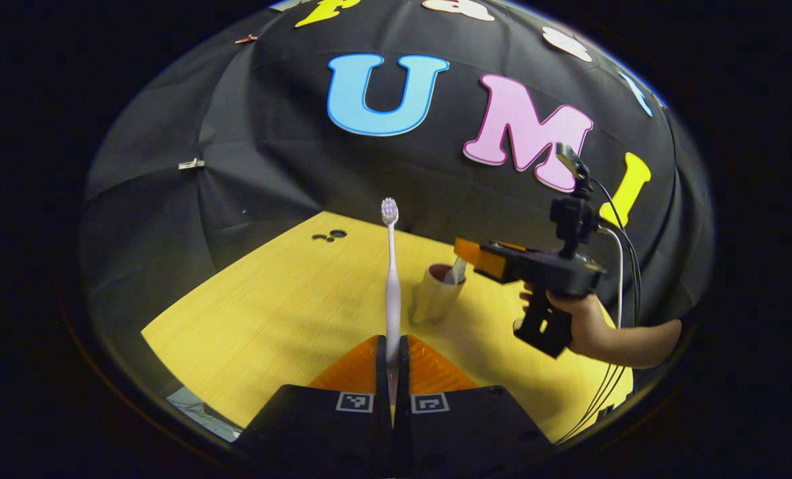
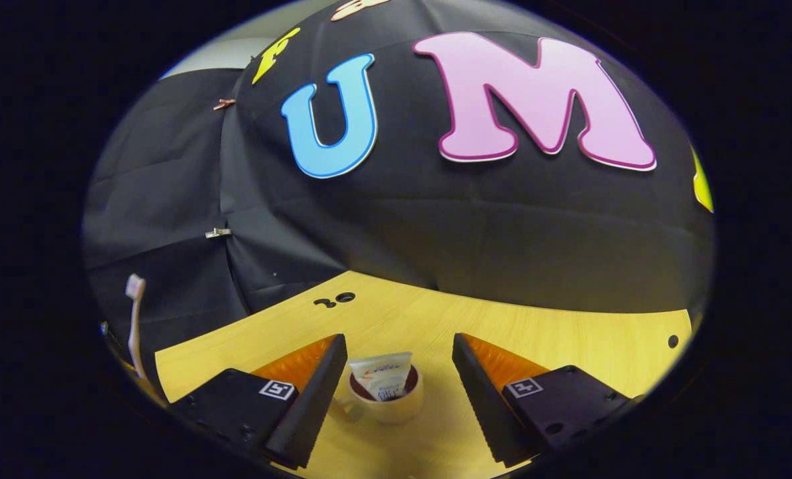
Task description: Put the toothbrush and toothpaste on the desktop into the cup, then pick up the cup and place it on the coaster on the desktop.
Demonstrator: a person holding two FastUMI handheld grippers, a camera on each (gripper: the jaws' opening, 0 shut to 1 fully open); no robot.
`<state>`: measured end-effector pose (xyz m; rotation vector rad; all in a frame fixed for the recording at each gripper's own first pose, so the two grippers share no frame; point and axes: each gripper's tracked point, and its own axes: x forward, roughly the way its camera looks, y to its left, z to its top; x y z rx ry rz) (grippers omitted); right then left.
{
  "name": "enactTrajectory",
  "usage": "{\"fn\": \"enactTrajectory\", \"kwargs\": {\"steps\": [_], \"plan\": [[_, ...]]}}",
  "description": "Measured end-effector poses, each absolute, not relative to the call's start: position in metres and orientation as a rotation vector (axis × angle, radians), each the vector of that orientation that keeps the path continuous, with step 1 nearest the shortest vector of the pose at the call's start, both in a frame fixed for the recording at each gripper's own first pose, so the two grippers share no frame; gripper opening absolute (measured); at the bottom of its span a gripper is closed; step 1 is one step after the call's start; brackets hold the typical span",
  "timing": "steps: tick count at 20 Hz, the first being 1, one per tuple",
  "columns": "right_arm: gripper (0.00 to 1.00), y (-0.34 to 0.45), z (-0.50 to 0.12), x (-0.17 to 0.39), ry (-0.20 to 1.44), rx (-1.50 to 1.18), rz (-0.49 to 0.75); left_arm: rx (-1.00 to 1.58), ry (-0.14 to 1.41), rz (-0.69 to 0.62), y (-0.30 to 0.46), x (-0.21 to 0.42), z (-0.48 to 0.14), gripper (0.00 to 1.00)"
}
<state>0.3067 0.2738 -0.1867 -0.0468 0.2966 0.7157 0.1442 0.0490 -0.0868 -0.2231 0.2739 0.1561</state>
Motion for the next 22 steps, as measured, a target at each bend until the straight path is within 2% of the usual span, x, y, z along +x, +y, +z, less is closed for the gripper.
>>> {"fn": "enactTrajectory", "kwargs": {"steps": [7, 13, 17, 22], "plan": [[0.98, 0.196, -0.170, 0.308, 0.280, -0.075, 0.617, -0.211, 0.135, 0.050, 0.035, 0.234, -0.050, 0.06], [0.97, 0.120, -0.158, 0.313, 0.276, -0.039, 0.447, -0.235, 0.038, -0.071, 0.027, 0.305, -0.035, 0.06], [0.97, 0.074, -0.168, 0.306, 0.292, -0.022, 0.329, -0.239, -0.021, -0.154, 0.027, 0.352, -0.032, 0.06], [0.98, 0.042, -0.176, 0.296, 0.291, -0.047, 0.244, -0.226, -0.037, -0.226, 0.024, 0.392, -0.055, 0.06]]}}
